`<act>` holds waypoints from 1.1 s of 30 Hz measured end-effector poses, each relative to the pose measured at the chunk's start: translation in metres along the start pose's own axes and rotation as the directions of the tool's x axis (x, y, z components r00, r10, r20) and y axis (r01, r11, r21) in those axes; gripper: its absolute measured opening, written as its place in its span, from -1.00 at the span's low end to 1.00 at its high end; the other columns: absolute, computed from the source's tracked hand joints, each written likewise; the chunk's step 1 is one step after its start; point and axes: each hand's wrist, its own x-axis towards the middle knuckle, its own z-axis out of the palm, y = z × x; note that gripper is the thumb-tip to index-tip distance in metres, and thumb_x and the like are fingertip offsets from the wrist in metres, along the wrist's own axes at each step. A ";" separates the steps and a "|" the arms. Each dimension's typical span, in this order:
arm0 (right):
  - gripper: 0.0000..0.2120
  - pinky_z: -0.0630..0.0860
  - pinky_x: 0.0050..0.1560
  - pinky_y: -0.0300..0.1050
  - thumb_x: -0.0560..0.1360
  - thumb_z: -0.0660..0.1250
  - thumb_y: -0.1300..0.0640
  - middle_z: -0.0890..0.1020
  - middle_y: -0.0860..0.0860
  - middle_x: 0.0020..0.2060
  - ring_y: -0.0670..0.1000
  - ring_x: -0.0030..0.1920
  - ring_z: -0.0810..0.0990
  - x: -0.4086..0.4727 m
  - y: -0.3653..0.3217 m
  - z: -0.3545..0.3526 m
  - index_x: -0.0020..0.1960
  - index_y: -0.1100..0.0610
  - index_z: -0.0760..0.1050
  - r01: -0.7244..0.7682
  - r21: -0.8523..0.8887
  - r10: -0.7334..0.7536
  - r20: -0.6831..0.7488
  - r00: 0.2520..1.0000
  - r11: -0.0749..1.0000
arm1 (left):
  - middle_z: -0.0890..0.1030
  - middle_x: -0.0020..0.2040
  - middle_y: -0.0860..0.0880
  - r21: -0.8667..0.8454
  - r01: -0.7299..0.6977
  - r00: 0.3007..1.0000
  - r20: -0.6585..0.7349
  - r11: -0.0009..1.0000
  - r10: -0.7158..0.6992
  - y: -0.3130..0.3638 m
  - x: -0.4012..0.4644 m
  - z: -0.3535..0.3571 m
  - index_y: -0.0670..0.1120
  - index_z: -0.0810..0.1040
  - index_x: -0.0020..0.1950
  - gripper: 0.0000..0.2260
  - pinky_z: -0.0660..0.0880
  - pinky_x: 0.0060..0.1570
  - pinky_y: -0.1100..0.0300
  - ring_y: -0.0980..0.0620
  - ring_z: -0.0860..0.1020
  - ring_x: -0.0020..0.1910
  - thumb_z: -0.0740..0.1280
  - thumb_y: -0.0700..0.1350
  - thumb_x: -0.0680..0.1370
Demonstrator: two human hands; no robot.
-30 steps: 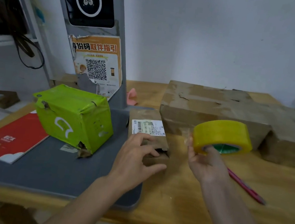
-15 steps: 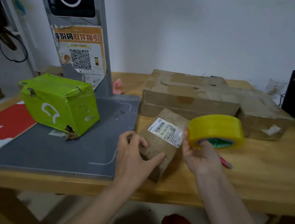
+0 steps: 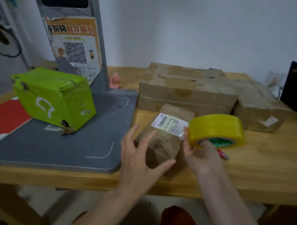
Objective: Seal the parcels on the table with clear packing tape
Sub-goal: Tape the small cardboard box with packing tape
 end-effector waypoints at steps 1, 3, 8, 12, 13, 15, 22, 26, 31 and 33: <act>-0.53 0.61 -0.41 -0.01 0.59 0.27 0.30 0.45 0.40 0.26 0.31 0.06 0.57 0.000 0.001 -0.001 0.46 0.22 0.24 -0.002 0.001 0.002 -0.004 1.000 1.000 | 0.08 0.50 0.08 -0.011 -0.003 1.000 -0.013 1.000 0.003 0.000 0.000 0.001 0.25 0.27 0.41 -0.30 0.13 0.36 0.07 0.17 -0.01 0.45 0.33 0.40 0.32; -0.54 0.63 -0.38 0.00 0.58 0.28 0.30 0.47 0.40 0.25 0.32 0.14 0.56 0.001 0.001 -0.002 0.45 0.21 0.26 -0.006 -0.009 0.006 -0.006 1.000 1.000 | 0.11 0.50 0.06 -0.025 -0.036 0.999 -0.030 0.999 0.035 -0.001 0.000 0.003 0.22 0.33 0.38 -0.37 0.17 0.35 0.04 0.14 0.03 0.46 0.35 0.35 0.35; -0.59 0.65 -0.34 0.01 0.58 0.29 0.28 0.50 0.41 0.20 0.32 0.16 0.56 -0.001 0.001 -0.002 0.40 0.21 0.30 -0.006 -0.014 0.006 -0.010 1.000 1.000 | 0.21 0.46 0.00 0.007 -0.184 0.983 -0.012 0.983 0.184 -0.008 -0.004 0.008 0.15 0.42 0.38 -0.48 0.29 0.30 0.06 0.07 0.17 0.43 0.34 0.23 0.44; -0.62 0.65 -0.35 0.01 0.58 0.28 0.29 0.50 0.41 0.18 0.31 0.15 0.56 -0.002 0.004 -0.001 0.37 0.26 0.32 -0.006 -0.031 0.005 -0.002 1.000 0.999 | 0.25 0.44 0.02 -0.059 -0.106 0.993 -0.050 0.993 0.103 -0.006 -0.004 0.007 0.14 0.37 0.41 -0.42 0.31 0.29 0.15 0.09 0.23 0.41 0.37 0.24 0.43; -0.63 0.65 -0.33 0.01 0.58 0.28 0.29 0.51 0.42 0.17 0.32 0.14 0.57 -0.002 0.004 -0.001 0.36 0.26 0.32 -0.006 -0.033 0.006 0.001 1.000 0.999 | 0.25 0.43 0.03 -0.063 -0.112 0.993 -0.046 0.992 0.109 -0.005 -0.003 0.007 0.16 0.36 0.42 -0.43 0.32 0.29 0.14 0.08 0.24 0.40 0.37 0.23 0.43; -0.61 0.66 -0.29 0.03 0.57 0.29 0.28 0.51 0.42 0.17 0.33 0.15 0.56 -0.001 0.005 -0.002 0.37 0.25 0.32 -0.014 -0.023 0.015 0.006 1.000 1.000 | 0.27 0.42 0.04 -0.043 -0.139 0.989 -0.051 0.989 0.137 -0.006 -0.001 0.008 0.15 0.46 0.34 -0.53 0.30 0.27 0.19 0.12 0.23 0.38 0.36 0.20 0.45; -0.58 0.65 -0.32 0.03 0.57 0.29 0.27 0.49 0.40 0.21 0.32 0.18 0.55 0.000 0.007 -0.003 0.40 0.22 0.30 0.002 -0.004 -0.002 0.001 1.000 1.000 | 0.39 0.38 -0.05 -0.019 -0.082 0.995 -0.059 0.996 0.081 -0.009 -0.001 0.009 -0.03 0.62 0.03 -0.63 0.20 0.25 0.41 0.08 0.25 0.39 0.37 0.23 0.43; -0.56 0.65 -0.30 0.05 0.55 0.31 0.29 0.50 0.42 0.20 0.35 0.17 0.55 0.001 0.007 -0.004 0.40 0.21 0.30 -0.004 0.005 0.004 0.002 1.000 1.000 | 0.40 0.36 -0.06 0.088 -0.083 0.992 -0.083 0.993 0.090 -0.004 -0.002 0.012 0.02 0.58 0.09 -0.61 0.38 0.26 0.04 -0.04 0.32 0.37 0.32 0.27 0.44; -0.53 0.67 -0.25 0.05 0.53 0.33 0.31 0.51 0.41 0.19 0.33 0.15 0.57 -0.004 0.007 -0.003 0.39 0.22 0.29 0.006 -0.003 -0.006 -0.010 1.000 1.000 | 0.30 0.43 -0.14 0.208 -0.051 0.995 -0.072 0.977 0.067 0.008 -0.004 0.016 0.08 0.51 0.07 -0.51 0.36 0.29 -0.36 -0.17 0.21 0.46 0.32 0.39 0.33; -0.57 0.67 -0.25 0.03 0.54 0.32 0.30 0.52 0.40 0.17 0.30 0.12 0.59 -0.007 0.008 -0.002 0.37 0.24 0.31 0.007 -0.014 -0.007 -0.003 1.000 1.000 | 0.23 0.48 -0.13 0.232 -0.037 0.997 -0.050 0.972 0.050 0.009 -0.003 0.020 0.10 0.45 0.07 -0.53 0.34 0.32 -0.35 -0.20 0.16 0.50 0.38 0.35 0.30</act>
